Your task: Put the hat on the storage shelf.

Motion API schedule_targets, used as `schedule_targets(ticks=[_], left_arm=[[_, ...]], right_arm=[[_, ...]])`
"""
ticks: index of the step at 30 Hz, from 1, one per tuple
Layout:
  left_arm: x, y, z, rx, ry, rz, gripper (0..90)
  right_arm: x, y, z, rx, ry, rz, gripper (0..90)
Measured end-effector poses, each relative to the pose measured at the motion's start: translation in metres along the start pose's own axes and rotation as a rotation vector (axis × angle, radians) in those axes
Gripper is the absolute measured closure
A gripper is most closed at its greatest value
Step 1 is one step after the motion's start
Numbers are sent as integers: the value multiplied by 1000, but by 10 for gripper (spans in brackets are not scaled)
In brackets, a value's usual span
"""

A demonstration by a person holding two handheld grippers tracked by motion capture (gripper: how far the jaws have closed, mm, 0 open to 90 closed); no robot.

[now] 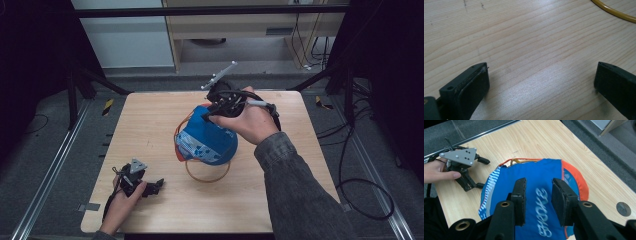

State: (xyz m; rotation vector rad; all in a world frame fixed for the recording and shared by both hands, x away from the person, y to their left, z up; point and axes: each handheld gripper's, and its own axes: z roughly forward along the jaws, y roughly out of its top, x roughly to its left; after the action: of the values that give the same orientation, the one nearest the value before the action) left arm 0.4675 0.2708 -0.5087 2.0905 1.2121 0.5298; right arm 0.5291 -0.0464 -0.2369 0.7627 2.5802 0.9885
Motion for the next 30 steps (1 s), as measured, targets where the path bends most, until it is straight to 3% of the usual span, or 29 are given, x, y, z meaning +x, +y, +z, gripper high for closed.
schedule_targets(ticks=[30], left_arm=[[0, 0, 0, 0, 0, 0, 0]], right_arm=[[-8, -24, -25, -67, -8, 40, 601]])
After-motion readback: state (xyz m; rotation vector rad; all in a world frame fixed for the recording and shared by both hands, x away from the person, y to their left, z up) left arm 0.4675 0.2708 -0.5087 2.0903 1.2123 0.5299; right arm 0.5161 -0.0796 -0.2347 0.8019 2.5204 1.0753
